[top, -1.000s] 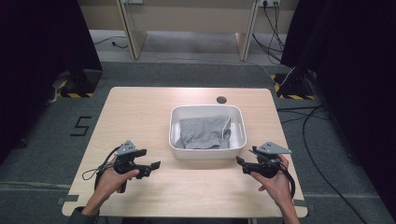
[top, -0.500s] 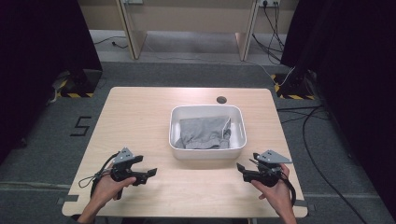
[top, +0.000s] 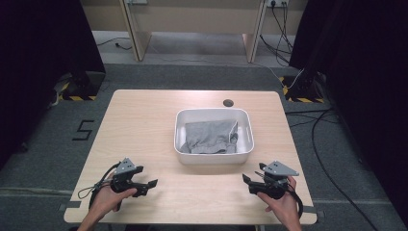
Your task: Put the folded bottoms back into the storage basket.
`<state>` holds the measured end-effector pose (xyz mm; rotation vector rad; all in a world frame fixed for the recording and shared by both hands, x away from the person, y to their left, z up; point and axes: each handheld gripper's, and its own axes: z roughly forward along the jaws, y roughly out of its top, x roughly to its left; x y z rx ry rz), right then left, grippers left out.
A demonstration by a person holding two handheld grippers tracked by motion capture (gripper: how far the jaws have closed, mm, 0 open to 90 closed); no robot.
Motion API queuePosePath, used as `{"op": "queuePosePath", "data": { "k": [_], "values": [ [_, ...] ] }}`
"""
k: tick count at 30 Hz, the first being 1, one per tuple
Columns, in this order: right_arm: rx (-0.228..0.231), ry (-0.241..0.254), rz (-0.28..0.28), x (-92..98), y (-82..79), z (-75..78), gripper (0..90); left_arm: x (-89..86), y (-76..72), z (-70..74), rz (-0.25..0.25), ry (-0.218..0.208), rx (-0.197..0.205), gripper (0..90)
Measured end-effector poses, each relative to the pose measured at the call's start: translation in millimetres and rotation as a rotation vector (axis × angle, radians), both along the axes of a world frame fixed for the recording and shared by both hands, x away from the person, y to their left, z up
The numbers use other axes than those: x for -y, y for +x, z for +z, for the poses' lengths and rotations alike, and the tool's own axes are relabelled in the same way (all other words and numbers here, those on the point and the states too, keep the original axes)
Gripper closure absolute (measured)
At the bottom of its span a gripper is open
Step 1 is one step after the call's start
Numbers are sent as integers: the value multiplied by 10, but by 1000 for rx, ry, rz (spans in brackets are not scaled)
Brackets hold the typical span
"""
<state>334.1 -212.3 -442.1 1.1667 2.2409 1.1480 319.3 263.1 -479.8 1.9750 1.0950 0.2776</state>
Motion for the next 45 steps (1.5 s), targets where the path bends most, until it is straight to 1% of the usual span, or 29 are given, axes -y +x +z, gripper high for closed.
{"op": "queuePosePath", "data": {
  "k": [2,3,4,10,17,22,25,26,28,30,31,32,34,35,36,38,39,40,42,44,45],
  "values": [
    [-9,-1,10,-20,-27,-53,221,2,-34,-27,-10,23,-6,150],
    [-9,-1,10,-20,-27,-53,221,2,-34,-27,-10,23,-6,150],
    [-10,-9,12,-27,-40,-84,221,1,-53,-42,-12,32,-6,150],
    [-24,-18,19,-42,-78,-133,222,-6,-95,-71,-15,48,-8,150],
    [-38,-46,37,-52,-158,-204,222,-24,-153,-111,-13,70,-5,150],
    [-55,-65,45,-48,-196,-257,220,-21,-201,-158,-17,84,-16,147],
    [-66,-65,46,-49,-208,-276,214,-16,-229,-171,-20,99,1,149],
    [-71,-75,51,-46,-219,-297,208,-18,-236,-170,-22,107,3,148],
    [-79,-78,51,-49,-227,-310,207,-19,-252,-180,-28,114,16,148],
    [-83,-95,51,-45,-241,-334,203,-18,-271,-184,-38,130,26,147],
    [-89,-95,46,-49,-250,-346,201,-18,-281,-183,-41,139,28,145],
    [-106,-104,41,-43,-265,-358,197,-17,-292,-182,-42,138,27,145],
    [-114,-104,39,-43,-270,-367,192,-17,-313,-181,-42,139,28,144],
    [-118,-108,39,-44,-276,-375,189,-17,-322,-183,-42,134,28,144],
    [-121,-122,41,-47,-294,-385,189,-22,-332,-181,-44,138,28,144],
    [-122,-128,45,-44,-298,-392,189,-30,-355,-180,-40,137,27,144],
    [-131,-130,44,-52,-312,-401,181,-36,-367,-180,-40,137,27,144],
    [-123,-136,43,-53,-323,-407,177,-42,-381,-179,-38,137,26,144],
    [-125,-129,38,-48,-352,-410,175,-63,-430,-177,-29,137,25,144],
    [-122,-129,36,-45,-363,-412,171,-69,-449,-180,-25,132,26,144],
    [-114,-128,37,-40,-369,-420,165,-77,-469,-187,-22,129,34,144]
  ]
}}
